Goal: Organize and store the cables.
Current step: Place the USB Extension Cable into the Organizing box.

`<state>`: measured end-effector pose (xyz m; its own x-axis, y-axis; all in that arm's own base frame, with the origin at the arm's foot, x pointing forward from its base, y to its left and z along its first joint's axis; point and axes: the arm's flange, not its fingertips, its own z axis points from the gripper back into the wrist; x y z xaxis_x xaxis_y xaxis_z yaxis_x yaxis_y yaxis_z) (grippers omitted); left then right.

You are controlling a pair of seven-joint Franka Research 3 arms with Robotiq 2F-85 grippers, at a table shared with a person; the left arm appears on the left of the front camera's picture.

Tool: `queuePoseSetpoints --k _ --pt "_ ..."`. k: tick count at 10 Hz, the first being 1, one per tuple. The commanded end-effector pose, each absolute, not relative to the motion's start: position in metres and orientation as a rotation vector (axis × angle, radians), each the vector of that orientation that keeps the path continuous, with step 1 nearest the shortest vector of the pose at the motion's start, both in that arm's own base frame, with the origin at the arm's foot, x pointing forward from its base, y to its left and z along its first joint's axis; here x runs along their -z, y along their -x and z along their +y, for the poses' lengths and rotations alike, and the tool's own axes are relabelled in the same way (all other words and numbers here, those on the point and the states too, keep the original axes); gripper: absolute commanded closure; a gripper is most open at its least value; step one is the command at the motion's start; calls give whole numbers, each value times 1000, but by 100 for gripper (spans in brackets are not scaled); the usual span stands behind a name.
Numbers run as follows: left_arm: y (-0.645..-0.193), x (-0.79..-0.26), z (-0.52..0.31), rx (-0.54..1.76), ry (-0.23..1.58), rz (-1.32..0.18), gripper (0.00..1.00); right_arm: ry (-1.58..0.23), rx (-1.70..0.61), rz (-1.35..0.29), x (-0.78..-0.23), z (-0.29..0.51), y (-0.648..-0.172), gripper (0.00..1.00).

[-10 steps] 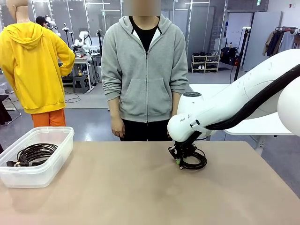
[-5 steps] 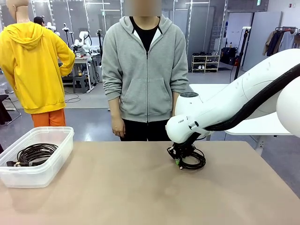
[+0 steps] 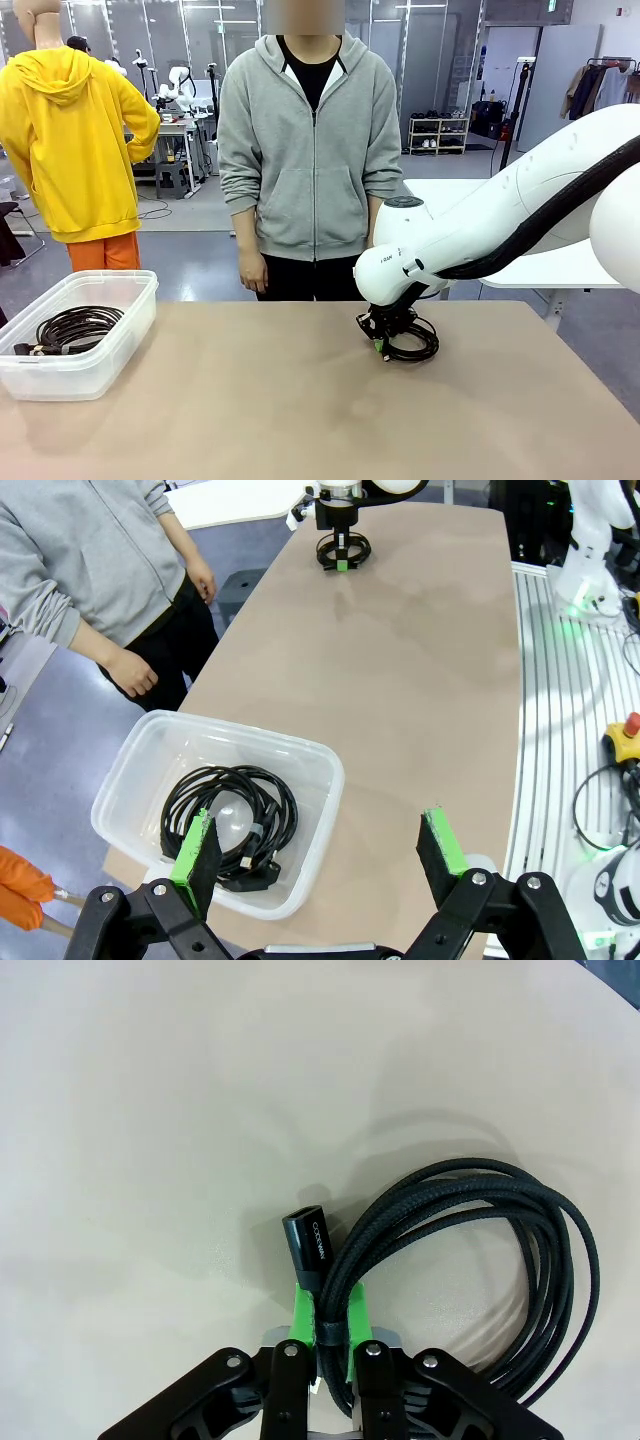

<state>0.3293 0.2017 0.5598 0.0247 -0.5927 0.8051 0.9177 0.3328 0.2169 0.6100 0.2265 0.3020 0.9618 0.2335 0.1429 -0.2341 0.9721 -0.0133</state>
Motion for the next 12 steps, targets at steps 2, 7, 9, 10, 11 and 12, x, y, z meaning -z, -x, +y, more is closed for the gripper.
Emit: queuePoseSetpoints --k 2,7,9,10,11,12 --pt "-327 -558 200 1238 425 -1006 0 -4 -237 -144 -302 227 -610 85" --pt "-327 -558 200 1238 425 -1006 0 114 -71 -244 -430 232 -553 85" --pt "-327 -558 200 1238 425 -1006 0 106 -36 -258 -437 237 -545 85" --pt "-327 -558 200 1238 425 -1006 0 116 -25 -267 -441 249 -538 85" --pt "-327 -558 200 1238 425 -1006 0 115 -30 -289 -444 268 -528 85" --pt "-327 -558 200 1238 425 -1006 0 114 -36 -306 -445 290 -517 85"
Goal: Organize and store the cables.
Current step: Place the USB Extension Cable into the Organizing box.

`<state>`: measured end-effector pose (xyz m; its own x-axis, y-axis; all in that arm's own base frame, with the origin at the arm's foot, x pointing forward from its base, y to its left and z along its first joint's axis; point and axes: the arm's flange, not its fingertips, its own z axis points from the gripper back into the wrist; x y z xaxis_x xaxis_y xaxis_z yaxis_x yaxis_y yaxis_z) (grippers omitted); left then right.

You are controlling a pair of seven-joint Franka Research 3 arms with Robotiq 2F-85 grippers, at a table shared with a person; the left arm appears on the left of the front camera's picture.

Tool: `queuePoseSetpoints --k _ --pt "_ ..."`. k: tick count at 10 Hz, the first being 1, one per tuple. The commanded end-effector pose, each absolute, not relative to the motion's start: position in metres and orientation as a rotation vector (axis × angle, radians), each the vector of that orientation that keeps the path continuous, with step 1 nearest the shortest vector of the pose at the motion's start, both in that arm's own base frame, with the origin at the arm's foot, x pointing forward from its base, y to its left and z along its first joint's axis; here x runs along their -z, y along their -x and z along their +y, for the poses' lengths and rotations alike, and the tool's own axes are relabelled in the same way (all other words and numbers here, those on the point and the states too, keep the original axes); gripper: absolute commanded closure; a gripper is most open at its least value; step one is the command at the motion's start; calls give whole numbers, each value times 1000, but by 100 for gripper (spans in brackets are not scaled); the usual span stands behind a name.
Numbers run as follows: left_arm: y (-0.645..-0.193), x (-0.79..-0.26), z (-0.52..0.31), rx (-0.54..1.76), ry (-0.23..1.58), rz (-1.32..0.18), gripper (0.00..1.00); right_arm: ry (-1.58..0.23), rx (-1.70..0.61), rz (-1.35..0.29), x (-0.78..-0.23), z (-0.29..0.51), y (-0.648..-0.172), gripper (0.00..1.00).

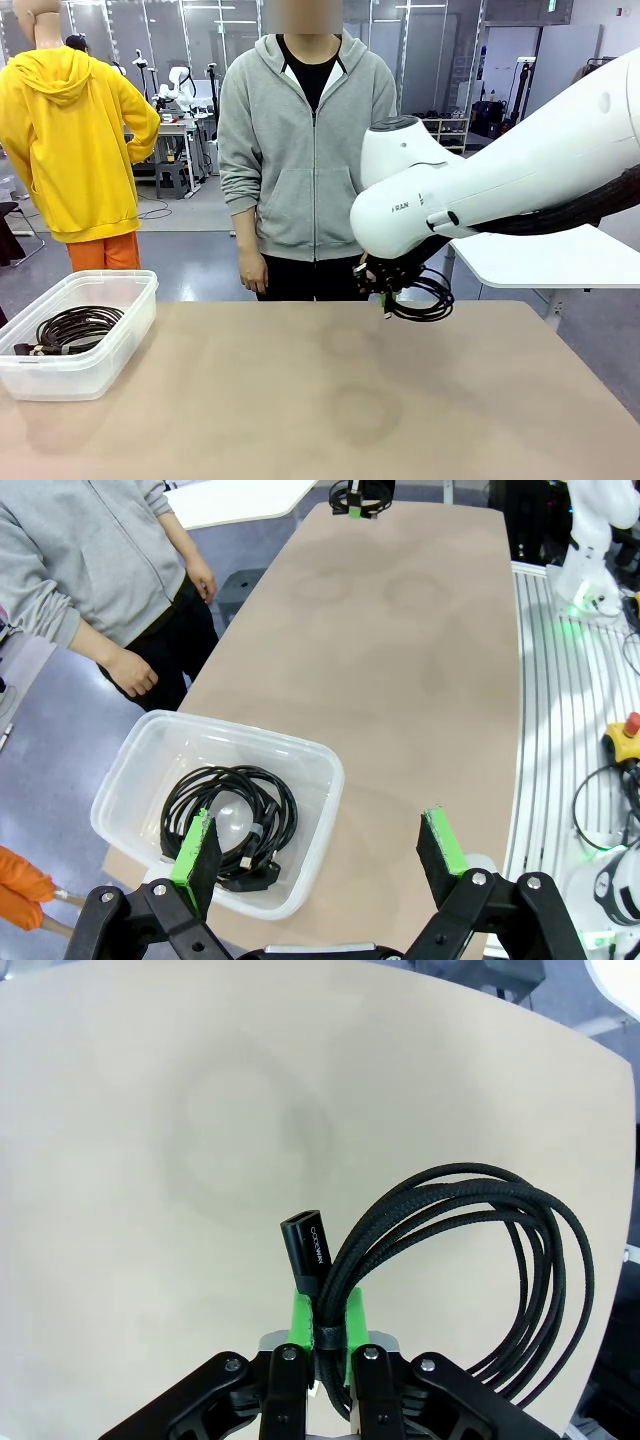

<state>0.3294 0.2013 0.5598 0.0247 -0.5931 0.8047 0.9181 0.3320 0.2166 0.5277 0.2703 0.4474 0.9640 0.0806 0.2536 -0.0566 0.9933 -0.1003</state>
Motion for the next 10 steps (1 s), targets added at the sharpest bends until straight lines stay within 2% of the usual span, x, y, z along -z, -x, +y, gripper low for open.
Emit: queuePoseSetpoints --k 1,5,10 --pt "-327 -558 200 1238 425 -1006 0 119 -61 -318 -441 318 -509 85" --pt "-327 -558 200 1238 425 -1006 0 21 -151 -373 -407 442 -502 85" --pt "-327 -558 200 1238 425 -1006 0 -37 -108 -277 -352 490 -513 85"
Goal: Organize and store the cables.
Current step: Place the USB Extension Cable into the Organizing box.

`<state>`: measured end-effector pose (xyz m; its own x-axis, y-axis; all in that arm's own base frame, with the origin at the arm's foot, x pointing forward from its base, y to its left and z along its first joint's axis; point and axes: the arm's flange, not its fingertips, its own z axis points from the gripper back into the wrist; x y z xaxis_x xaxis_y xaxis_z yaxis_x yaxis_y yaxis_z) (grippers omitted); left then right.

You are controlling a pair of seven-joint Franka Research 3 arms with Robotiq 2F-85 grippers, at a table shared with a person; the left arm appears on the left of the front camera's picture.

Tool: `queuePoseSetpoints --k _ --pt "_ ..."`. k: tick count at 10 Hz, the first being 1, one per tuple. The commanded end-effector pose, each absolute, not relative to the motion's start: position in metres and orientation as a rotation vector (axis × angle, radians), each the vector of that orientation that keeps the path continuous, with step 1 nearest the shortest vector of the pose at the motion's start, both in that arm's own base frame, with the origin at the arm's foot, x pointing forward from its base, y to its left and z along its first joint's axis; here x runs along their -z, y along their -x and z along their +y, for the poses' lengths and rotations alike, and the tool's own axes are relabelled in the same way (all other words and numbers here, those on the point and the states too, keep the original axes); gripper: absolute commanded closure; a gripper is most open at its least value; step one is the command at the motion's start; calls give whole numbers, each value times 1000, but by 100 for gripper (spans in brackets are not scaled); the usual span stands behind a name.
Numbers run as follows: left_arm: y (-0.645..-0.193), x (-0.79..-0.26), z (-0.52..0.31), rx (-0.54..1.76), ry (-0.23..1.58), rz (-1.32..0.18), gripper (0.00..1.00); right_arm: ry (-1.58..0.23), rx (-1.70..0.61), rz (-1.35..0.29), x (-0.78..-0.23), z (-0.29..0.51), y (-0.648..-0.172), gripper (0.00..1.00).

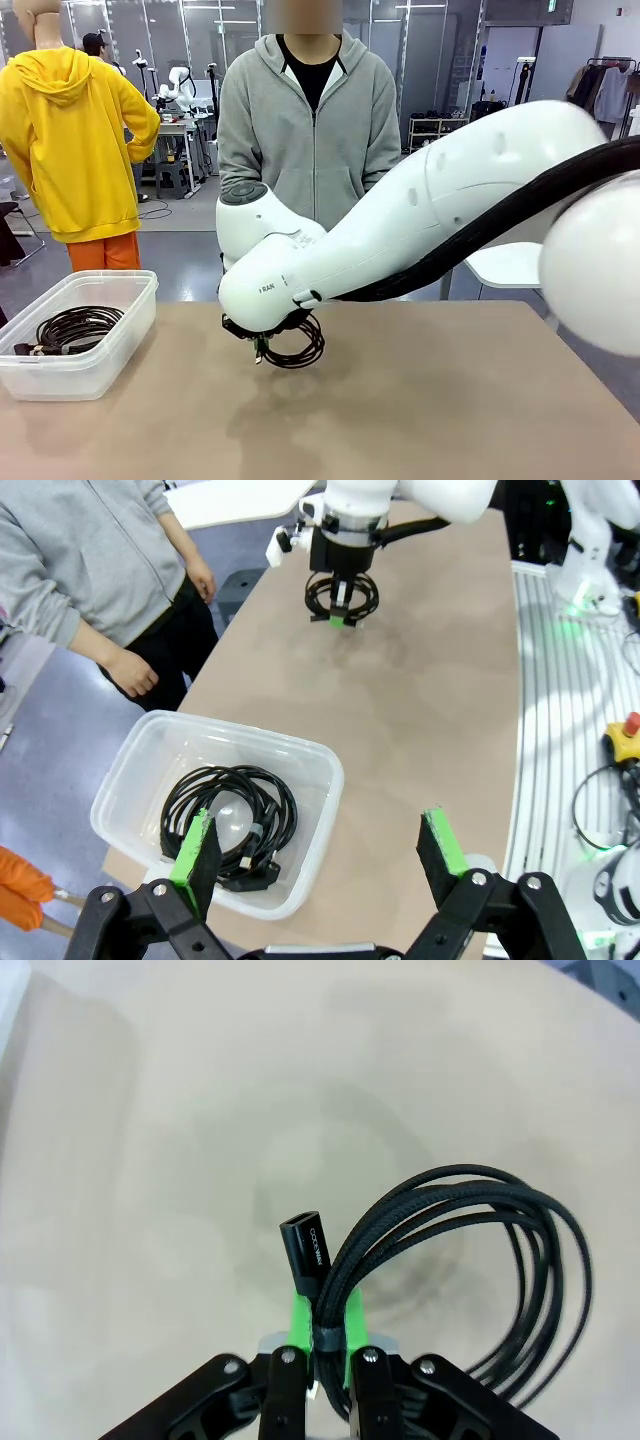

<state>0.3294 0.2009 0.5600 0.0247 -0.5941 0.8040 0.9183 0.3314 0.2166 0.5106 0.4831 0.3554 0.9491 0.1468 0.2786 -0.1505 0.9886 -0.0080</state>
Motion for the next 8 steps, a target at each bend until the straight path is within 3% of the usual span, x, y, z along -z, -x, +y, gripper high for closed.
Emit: queuePoseSetpoints --k 1,4,5,6,7,8 --pt "-327 -558 200 1238 425 -1006 0 -33 -101 -248 -344 491 -512 85" --pt "-327 -558 200 1238 425 -1006 0 -25 -120 -211 -333 484 -503 85" --pt "-327 -558 200 1238 425 -1006 0 -26 -140 -208 -334 482 -500 76" --pt "-327 -558 200 1238 425 -1006 0 -34 -144 -229 -338 478 -498 53" --pt "-327 -558 200 1238 425 -1006 0 -52 -134 -247 -345 473 -496 41" --pt "-327 -558 200 1238 425 -1006 0 -50 -138 -249 -348 470 -495 18"
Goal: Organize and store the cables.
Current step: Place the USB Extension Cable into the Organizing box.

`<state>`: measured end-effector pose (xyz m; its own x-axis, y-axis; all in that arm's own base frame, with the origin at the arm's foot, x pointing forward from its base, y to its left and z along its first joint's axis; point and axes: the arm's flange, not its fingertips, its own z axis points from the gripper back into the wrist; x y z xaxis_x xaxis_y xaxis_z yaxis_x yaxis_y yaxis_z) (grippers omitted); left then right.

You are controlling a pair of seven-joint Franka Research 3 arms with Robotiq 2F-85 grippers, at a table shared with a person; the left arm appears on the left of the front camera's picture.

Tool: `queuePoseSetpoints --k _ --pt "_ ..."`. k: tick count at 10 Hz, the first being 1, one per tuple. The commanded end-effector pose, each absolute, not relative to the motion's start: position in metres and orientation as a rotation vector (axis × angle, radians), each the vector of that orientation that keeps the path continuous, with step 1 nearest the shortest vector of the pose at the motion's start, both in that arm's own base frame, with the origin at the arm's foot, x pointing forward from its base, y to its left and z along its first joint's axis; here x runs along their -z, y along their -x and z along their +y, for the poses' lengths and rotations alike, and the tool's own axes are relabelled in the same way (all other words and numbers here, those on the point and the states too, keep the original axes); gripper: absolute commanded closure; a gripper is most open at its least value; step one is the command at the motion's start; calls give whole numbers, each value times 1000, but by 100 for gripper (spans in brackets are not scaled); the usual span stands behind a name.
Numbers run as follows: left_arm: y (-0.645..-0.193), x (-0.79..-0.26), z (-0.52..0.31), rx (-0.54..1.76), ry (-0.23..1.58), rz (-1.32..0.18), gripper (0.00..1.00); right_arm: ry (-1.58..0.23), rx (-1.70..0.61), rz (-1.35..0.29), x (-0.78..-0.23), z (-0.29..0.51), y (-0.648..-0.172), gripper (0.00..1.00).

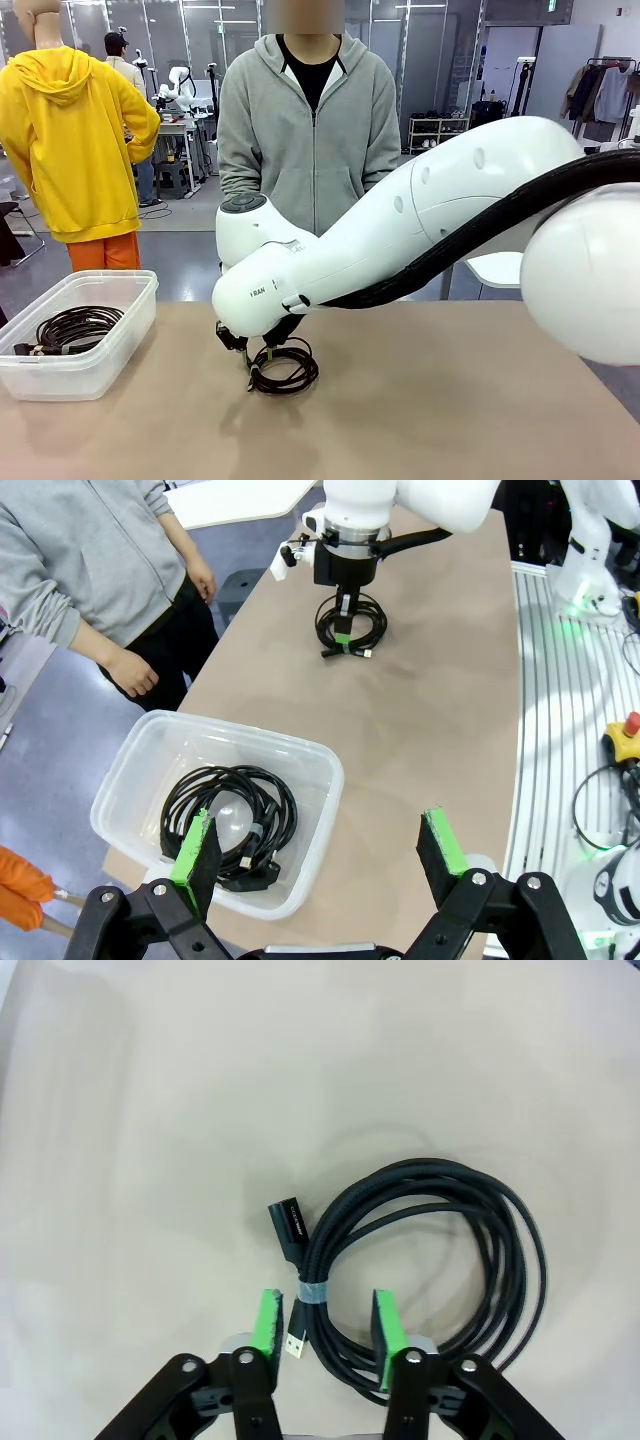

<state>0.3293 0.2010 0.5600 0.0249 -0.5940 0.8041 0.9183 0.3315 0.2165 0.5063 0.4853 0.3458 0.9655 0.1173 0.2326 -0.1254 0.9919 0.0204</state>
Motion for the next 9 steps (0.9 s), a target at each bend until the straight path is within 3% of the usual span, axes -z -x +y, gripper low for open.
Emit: queuePoseSetpoints --k 1,2,6,9 --pt "-327 -558 200 1238 425 -1006 0 -53 -149 -253 -352 464 -493 6" --pt "-327 -558 200 1238 425 -1006 0 -76 -159 -261 -359 455 -493 0" --pt "-327 -558 200 1238 425 -1006 0 -349 -370 -358 -425 378 -487 0" --pt "-327 -558 200 1238 425 -1006 0 -474 -678 -389 -465 307 -471 0"
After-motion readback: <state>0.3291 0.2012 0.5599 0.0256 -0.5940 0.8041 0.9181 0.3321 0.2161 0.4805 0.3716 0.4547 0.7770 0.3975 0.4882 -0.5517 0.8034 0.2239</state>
